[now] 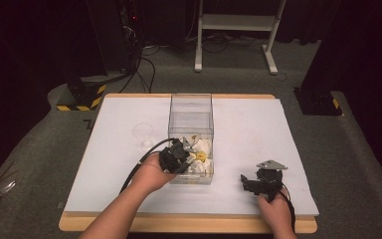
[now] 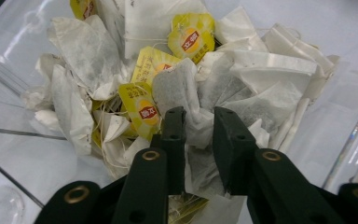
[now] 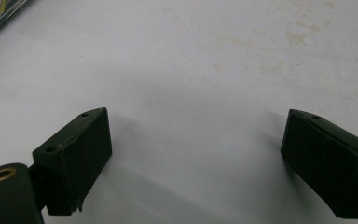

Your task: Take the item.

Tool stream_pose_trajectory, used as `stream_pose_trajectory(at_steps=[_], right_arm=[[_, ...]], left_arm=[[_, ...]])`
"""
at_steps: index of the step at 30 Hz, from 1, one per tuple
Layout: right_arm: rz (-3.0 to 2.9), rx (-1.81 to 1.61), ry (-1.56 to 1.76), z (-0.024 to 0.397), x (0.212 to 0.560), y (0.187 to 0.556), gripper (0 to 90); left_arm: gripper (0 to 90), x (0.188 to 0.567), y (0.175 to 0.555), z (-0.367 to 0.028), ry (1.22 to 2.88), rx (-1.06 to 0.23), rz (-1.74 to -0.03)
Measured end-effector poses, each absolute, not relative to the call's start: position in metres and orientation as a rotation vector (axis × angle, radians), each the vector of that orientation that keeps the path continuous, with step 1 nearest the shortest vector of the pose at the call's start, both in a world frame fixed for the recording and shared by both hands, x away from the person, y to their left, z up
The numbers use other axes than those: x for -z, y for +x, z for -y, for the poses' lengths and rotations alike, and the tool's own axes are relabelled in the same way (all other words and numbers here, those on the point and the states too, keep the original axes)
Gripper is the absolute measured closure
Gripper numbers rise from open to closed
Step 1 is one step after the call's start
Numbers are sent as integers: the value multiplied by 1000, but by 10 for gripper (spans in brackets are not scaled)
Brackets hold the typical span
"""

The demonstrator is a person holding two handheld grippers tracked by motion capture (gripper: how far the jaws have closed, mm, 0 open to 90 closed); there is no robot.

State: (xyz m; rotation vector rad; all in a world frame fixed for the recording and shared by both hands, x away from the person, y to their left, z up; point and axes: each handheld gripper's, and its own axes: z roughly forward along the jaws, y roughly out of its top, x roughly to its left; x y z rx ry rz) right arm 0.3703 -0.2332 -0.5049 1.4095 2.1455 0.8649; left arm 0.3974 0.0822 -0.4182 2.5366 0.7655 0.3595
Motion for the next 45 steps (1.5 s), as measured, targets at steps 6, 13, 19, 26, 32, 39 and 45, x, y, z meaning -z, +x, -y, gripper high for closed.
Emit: stream_pose_trajectory(at_steps=[6,13,19,26,32,39,45], right_arm=[[-2145,-864,1409,233,505,370,84],[-2145,-865,1409,233,505,370,84],[-2145,-864,1409,233,505,370,84],[-2145,-865,1409,233,505,370,84],[-2145,-864,1411,233,505,370,84],[-2144,-864,1412,233,505,370,84],[-2145,-864,1412,233,505,370,84]], left_arm=[[866,418,398,-85,2526,-356,-763],[891,418,396,-89,2487,-370,-758],[894,417,394,-95,2426,-372,-766],[895,419,391,-106,2331,-361,-783],[896,420,388,-112,2288,-384,-784],[896,421,383,-123,2171,-350,-782],[896,420,380,-130,2095,-362,-773]])
